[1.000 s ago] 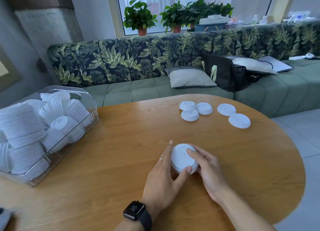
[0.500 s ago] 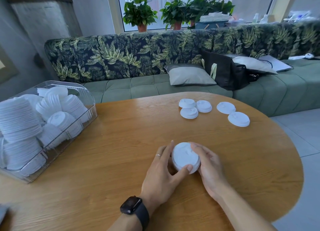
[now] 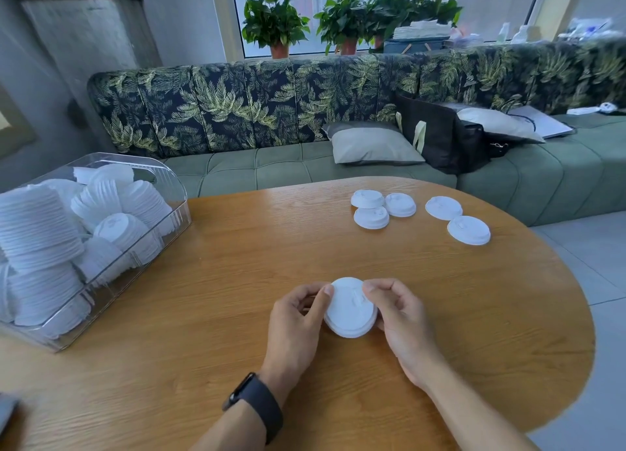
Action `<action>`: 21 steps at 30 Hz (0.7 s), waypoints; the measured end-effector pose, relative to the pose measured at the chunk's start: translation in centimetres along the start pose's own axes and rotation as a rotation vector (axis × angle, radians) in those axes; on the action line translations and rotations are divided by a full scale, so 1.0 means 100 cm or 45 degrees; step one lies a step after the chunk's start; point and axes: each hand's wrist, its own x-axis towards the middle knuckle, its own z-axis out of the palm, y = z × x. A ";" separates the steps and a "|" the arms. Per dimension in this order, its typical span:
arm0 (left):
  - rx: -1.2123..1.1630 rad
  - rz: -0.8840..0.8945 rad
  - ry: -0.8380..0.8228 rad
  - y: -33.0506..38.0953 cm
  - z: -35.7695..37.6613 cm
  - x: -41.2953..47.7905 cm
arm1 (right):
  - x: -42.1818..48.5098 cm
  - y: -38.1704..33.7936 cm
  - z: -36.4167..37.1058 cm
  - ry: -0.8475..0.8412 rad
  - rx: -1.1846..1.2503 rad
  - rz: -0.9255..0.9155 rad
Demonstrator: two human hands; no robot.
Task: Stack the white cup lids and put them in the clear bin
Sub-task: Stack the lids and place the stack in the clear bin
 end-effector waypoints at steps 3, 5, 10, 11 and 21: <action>0.004 0.014 0.010 -0.001 -0.001 0.000 | 0.000 0.003 0.002 0.022 -0.032 -0.022; 0.034 0.061 -0.003 0.000 0.000 -0.002 | 0.001 0.004 0.002 0.074 0.012 -0.012; 0.454 0.326 -0.149 -0.004 0.009 -0.010 | 0.002 -0.007 0.006 0.108 0.211 0.104; 0.483 0.341 -0.132 -0.005 0.009 -0.010 | 0.002 -0.010 0.007 0.098 0.259 0.145; 1.013 0.531 -0.179 0.007 -0.050 -0.030 | -0.033 -0.023 0.045 -0.132 0.317 0.192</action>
